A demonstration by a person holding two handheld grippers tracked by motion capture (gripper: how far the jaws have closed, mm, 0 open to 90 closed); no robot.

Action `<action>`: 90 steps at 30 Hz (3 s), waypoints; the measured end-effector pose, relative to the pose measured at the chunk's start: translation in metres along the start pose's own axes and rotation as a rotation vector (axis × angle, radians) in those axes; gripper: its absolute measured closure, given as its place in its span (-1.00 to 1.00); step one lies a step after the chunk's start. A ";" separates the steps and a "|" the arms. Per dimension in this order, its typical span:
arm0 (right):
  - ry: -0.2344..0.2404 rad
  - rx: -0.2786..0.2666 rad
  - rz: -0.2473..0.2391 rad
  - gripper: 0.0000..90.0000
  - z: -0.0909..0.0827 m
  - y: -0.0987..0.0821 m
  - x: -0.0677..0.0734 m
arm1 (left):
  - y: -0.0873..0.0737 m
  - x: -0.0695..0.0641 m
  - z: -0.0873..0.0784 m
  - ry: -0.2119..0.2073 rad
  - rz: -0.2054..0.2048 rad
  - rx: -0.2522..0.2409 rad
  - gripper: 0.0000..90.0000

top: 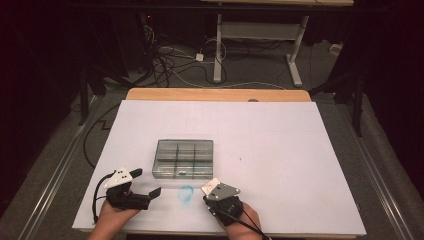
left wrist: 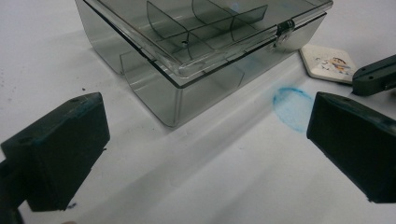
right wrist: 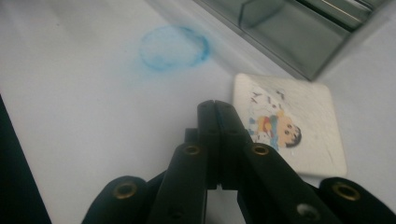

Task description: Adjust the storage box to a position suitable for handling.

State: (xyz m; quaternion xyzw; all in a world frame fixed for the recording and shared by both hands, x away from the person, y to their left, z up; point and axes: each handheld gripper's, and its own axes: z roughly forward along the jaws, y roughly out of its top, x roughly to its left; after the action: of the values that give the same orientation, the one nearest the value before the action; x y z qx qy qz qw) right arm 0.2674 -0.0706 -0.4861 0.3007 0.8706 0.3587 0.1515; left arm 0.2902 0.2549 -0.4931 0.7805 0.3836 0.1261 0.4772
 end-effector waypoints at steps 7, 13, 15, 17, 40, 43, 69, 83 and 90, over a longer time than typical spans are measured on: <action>0.062 -0.080 0.080 0.62 -0.024 -0.018 -0.023 | 0.000 0.000 0.000 -0.002 0.000 -0.003 -1.00; 0.065 -0.136 0.102 0.00 -0.024 -0.011 -0.043 | 0.000 0.000 0.000 -0.002 0.000 -0.003 -1.00; 0.060 -0.125 0.082 -0.21 -0.019 -0.007 -0.047 | 0.000 0.000 0.000 -0.002 0.001 -0.003 -1.00; 0.049 -0.100 0.062 -0.39 -0.012 -0.003 -0.048 | 0.000 0.000 0.000 -0.002 0.000 -0.002 -1.00; 0.046 -0.004 -0.016 -0.26 0.006 0.004 -0.047 | 0.000 0.000 -0.001 -0.004 0.000 -0.004 -1.00; 0.034 -0.030 -0.004 -0.26 -0.003 0.002 -0.048 | 0.000 0.000 0.000 -0.003 0.000 -0.004 -1.00; -0.279 -0.021 0.223 -0.26 -0.114 -0.105 -0.122 | 0.000 0.001 0.000 -0.008 -0.003 -0.001 -1.00; -0.294 -0.027 0.279 -0.37 -0.118 -0.113 -0.134 | 0.001 0.000 0.000 -0.009 0.006 0.008 -1.00; -0.291 -0.113 0.264 -0.31 -0.125 -0.107 -0.130 | 0.004 0.002 -0.004 -0.020 -0.002 0.018 -1.00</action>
State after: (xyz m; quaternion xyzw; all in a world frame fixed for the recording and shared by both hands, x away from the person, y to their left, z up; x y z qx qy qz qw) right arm 0.2641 -0.2794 -0.4690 0.4518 0.7711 0.3766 0.2440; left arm 0.2912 0.2581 -0.4884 0.7857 0.3806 0.1146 0.4740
